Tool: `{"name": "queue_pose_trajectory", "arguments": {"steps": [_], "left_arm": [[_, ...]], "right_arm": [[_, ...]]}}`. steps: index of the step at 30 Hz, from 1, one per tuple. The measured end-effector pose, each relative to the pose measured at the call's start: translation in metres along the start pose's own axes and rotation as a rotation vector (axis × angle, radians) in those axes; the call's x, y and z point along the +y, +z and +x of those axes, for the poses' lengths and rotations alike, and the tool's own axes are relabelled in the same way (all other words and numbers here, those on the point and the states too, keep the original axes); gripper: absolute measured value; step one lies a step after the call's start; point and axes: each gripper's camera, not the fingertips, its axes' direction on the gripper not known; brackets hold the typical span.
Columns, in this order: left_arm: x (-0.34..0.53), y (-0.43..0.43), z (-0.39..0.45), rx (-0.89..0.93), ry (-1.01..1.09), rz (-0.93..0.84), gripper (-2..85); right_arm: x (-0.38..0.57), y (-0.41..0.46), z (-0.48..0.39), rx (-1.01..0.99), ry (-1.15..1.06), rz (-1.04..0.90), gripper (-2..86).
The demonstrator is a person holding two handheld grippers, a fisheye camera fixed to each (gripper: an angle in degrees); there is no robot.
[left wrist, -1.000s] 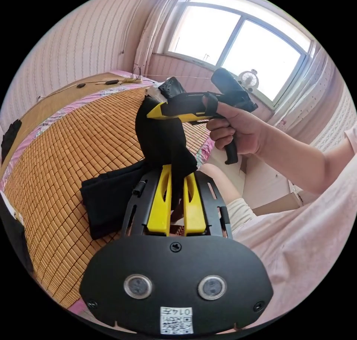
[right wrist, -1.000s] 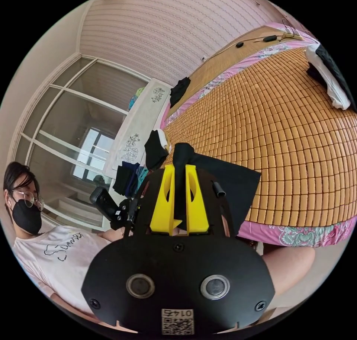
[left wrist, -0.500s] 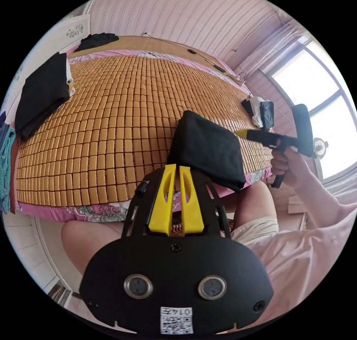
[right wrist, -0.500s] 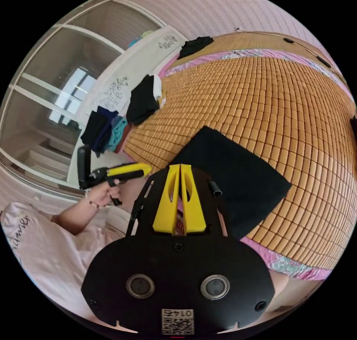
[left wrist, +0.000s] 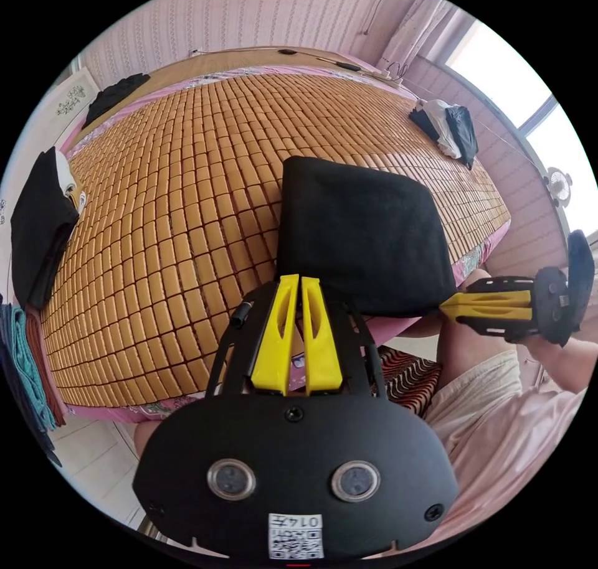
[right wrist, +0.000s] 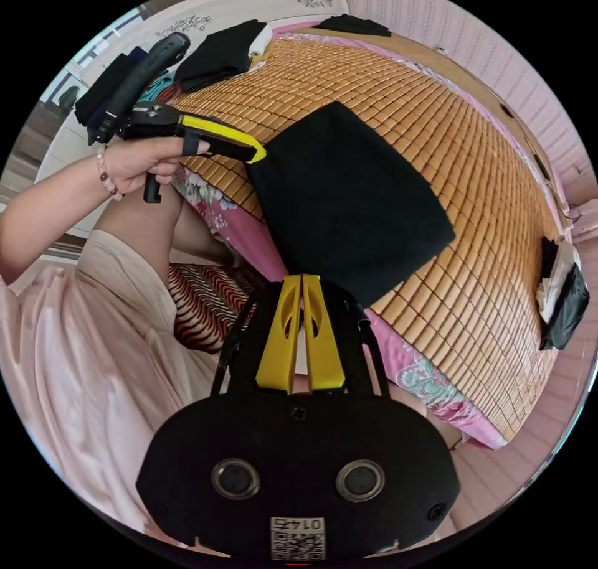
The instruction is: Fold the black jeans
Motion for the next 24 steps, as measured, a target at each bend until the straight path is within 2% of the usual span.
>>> {"name": "queue_pose_trajectory", "arguments": {"steps": [3,7,12,14,18,20,24], "left_arm": [[-0.003,0.005,-0.008,0.023,-0.022,-0.003,-0.6],[-0.009,0.01,-0.012,-0.008,0.01,-0.017,-0.8],[-0.014,0.017,-0.02,-0.025,0.014,-0.032,-0.9],[-0.016,0.019,-0.024,-0.037,0.017,-0.031,-0.7],[-0.014,0.011,-0.038,0.004,-0.016,0.009,0.8],[-0.011,0.002,-0.05,0.092,-0.009,0.064,5.5],[-0.011,-0.004,-0.065,0.104,0.023,0.129,8.4]], "right_arm": [[0.01,-0.023,0.015,0.071,0.106,0.055,-0.4],[0.005,0.015,0.016,0.013,0.141,-0.137,-0.3],[0.007,0.013,0.003,0.007,0.137,-0.151,-0.1],[0.012,0.002,0.009,-0.054,0.159,-0.149,0.2],[0.041,-0.03,0.034,-0.174,0.297,-0.013,2.2],[0.069,-0.048,0.053,-0.174,0.453,0.127,9.8],[0.095,-0.05,0.075,-0.263,0.574,0.223,15.3]]}}
